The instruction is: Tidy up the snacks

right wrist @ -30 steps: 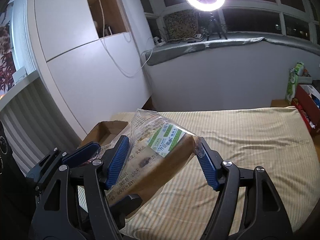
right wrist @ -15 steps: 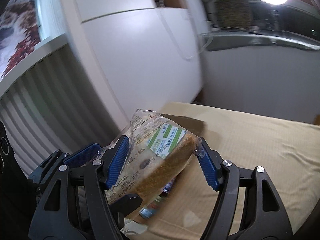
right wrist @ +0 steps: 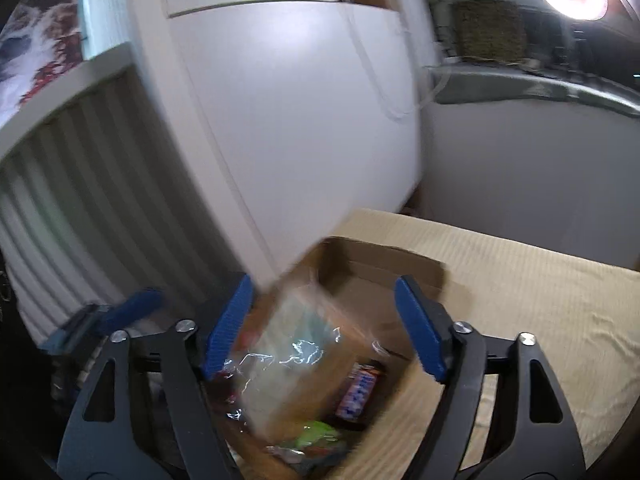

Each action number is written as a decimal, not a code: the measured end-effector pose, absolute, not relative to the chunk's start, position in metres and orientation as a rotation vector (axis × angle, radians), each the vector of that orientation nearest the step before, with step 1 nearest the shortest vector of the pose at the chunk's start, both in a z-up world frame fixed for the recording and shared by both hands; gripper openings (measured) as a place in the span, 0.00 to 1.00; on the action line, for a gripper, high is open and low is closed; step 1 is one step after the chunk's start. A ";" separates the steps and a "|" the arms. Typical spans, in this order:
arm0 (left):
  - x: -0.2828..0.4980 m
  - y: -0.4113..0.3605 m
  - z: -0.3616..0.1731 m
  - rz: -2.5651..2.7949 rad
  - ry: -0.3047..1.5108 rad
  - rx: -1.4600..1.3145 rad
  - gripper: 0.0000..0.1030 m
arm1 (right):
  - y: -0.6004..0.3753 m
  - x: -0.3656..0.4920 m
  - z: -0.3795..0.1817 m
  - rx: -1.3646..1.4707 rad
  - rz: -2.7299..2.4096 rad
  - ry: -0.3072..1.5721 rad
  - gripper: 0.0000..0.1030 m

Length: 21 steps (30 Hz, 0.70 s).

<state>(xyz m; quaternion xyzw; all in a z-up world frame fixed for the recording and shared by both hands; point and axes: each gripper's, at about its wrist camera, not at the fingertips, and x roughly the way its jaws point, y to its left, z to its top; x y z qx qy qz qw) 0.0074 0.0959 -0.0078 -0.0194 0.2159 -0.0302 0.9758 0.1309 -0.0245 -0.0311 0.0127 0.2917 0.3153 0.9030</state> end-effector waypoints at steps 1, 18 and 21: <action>0.003 0.101 -0.012 -0.046 0.439 -0.037 0.78 | -0.029 0.128 -0.034 0.022 0.624 0.595 0.78; -0.042 0.168 -0.025 0.117 0.435 -0.128 0.79 | -0.009 0.093 -0.037 -0.059 0.604 0.558 0.82; -0.041 0.169 -0.025 0.115 0.433 -0.133 0.79 | -0.007 0.091 -0.037 -0.067 0.605 0.560 0.82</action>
